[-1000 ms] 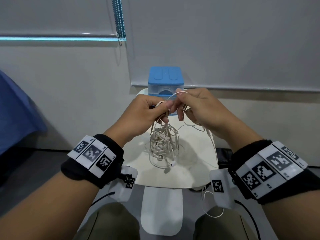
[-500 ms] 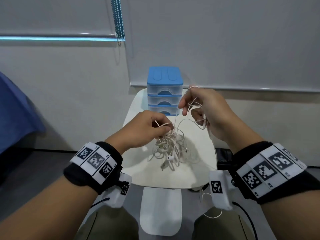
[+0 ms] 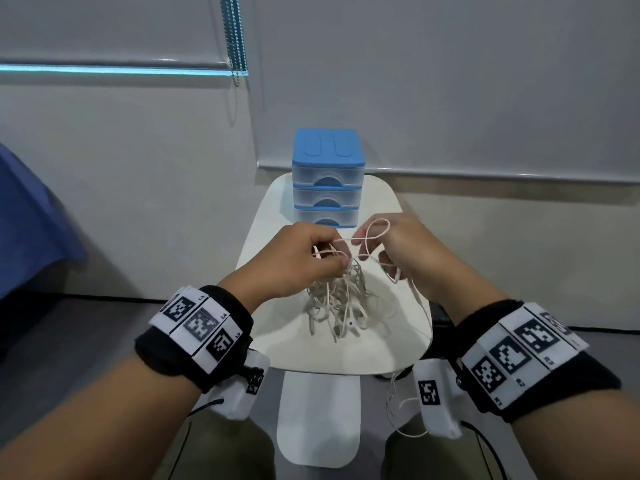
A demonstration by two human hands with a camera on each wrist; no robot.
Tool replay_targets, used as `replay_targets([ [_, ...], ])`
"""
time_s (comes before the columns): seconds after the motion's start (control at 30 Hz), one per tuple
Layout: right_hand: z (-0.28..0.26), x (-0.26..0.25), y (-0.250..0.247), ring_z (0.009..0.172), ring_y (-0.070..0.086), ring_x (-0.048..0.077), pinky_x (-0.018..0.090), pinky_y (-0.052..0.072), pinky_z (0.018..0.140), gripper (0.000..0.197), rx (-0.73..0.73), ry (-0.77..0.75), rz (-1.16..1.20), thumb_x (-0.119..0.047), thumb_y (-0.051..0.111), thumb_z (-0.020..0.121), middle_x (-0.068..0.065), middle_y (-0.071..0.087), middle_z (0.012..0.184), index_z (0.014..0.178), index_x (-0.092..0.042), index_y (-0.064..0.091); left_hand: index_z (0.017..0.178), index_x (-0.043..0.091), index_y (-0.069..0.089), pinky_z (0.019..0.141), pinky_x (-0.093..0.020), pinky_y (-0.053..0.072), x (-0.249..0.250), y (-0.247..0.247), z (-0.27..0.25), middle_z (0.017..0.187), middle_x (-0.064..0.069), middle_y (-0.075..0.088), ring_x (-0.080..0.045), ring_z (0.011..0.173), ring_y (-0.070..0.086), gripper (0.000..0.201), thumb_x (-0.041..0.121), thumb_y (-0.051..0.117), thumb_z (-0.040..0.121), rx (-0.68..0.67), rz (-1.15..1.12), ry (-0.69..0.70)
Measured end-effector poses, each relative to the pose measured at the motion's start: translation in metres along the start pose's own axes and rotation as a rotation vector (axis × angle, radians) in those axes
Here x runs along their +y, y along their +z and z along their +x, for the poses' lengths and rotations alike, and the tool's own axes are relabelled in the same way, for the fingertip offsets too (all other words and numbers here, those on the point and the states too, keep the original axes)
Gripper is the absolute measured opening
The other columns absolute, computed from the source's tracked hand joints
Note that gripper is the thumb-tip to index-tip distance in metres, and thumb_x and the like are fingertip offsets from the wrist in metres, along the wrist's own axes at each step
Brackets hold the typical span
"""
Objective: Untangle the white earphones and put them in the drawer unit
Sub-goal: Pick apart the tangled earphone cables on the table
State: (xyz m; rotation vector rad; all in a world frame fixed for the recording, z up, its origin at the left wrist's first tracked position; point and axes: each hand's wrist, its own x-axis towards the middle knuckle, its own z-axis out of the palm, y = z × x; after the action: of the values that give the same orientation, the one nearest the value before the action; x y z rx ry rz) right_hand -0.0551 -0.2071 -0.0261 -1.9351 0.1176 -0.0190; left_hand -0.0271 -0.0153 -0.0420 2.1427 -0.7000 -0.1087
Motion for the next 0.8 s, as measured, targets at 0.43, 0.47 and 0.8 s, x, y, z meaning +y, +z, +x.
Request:
replay_targets([
  [0.43,0.003,0.023,-0.006,0.047,0.024,0.010,0.020,0.020,0.043,0.051,-0.180,0.003,0.133,-0.040,0.040,0.108,0.005,0.068,0.089,0.099,-0.007,0.076,0.093,0.015,0.077,0.060,-0.017,0.043,0.006,-0.009,-0.002,0.078,0.003,0.072,-0.006,0.064,0.056,0.009,0.010,0.071,0.096,0.128,-0.275,-0.034],
  [0.47,0.002,0.025,-0.003,0.046,0.025,0.009,0.020,0.019,0.042,0.037,-0.197,-0.014,0.078,-0.028,0.046,0.106,0.006,0.068,0.089,0.096,-0.009,0.077,0.094,0.016,0.078,0.060,-0.017,0.043,0.006,-0.009,-0.002,0.080,0.003,0.073,-0.006,0.065,0.057,0.010,0.010,0.071,0.097,0.129,-0.277,-0.029],
  [0.8,-0.002,0.027,-0.004,0.048,0.041,0.000,0.013,0.030,0.048,0.011,-0.390,-0.138,-0.107,-0.001,0.073,0.090,-0.006,0.057,0.075,0.082,-0.009,0.069,0.100,0.011,0.076,0.062,-0.020,0.044,0.011,-0.012,0.001,0.080,0.002,0.069,-0.007,0.062,0.054,0.011,0.007,0.066,0.099,0.193,-0.415,0.008],
])
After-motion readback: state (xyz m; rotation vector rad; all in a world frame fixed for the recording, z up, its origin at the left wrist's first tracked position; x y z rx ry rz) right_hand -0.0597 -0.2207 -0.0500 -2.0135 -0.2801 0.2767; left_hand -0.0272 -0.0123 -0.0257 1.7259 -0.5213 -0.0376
